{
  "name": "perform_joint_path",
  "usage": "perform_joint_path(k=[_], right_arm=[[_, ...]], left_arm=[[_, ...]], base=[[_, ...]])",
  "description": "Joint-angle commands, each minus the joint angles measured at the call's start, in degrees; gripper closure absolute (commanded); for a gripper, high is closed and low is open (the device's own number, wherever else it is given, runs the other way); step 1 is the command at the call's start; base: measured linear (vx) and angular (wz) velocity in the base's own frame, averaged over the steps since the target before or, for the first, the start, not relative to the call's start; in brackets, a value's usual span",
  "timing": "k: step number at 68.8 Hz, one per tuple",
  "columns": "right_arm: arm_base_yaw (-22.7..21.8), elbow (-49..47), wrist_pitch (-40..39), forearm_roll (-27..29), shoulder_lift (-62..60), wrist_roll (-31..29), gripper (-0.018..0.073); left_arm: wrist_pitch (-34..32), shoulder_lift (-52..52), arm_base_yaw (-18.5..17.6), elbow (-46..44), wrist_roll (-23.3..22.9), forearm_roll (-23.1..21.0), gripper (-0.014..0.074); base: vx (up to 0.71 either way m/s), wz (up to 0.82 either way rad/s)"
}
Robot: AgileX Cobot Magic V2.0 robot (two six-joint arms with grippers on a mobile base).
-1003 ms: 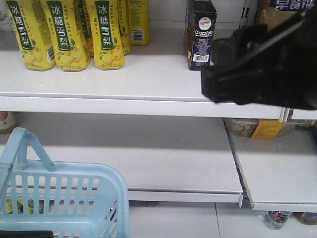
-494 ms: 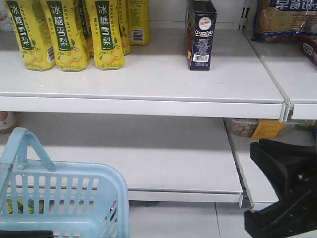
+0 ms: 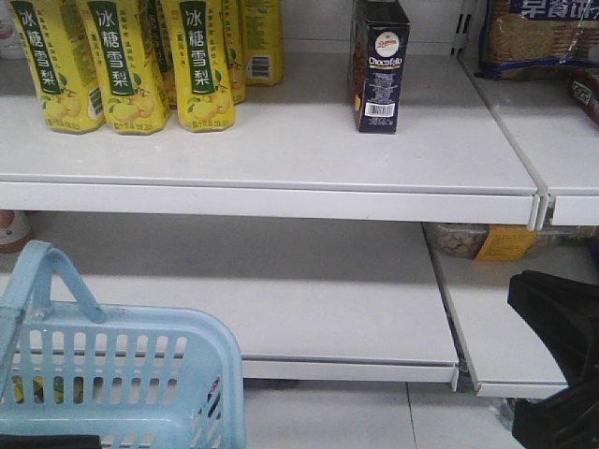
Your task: Left arm holds basket, right arm returns cookies
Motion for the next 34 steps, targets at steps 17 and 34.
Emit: perform_joint_path(k=[17,34], right_arm=[[0.1,-1.3,0.3,-4.3,0.0,-0.1,0.0567],[0.1,-1.3,0.3,-4.3,0.0,-0.1,0.0567]], left_arm=[[-2.0,0.3,-0.3,-1.6,0.7,-4.8,0.0603],[-2.0,0.3,-0.3,-1.6,0.7,-4.8,0.0603]], base=[[0.00,0.00],[0.00,0.00]])
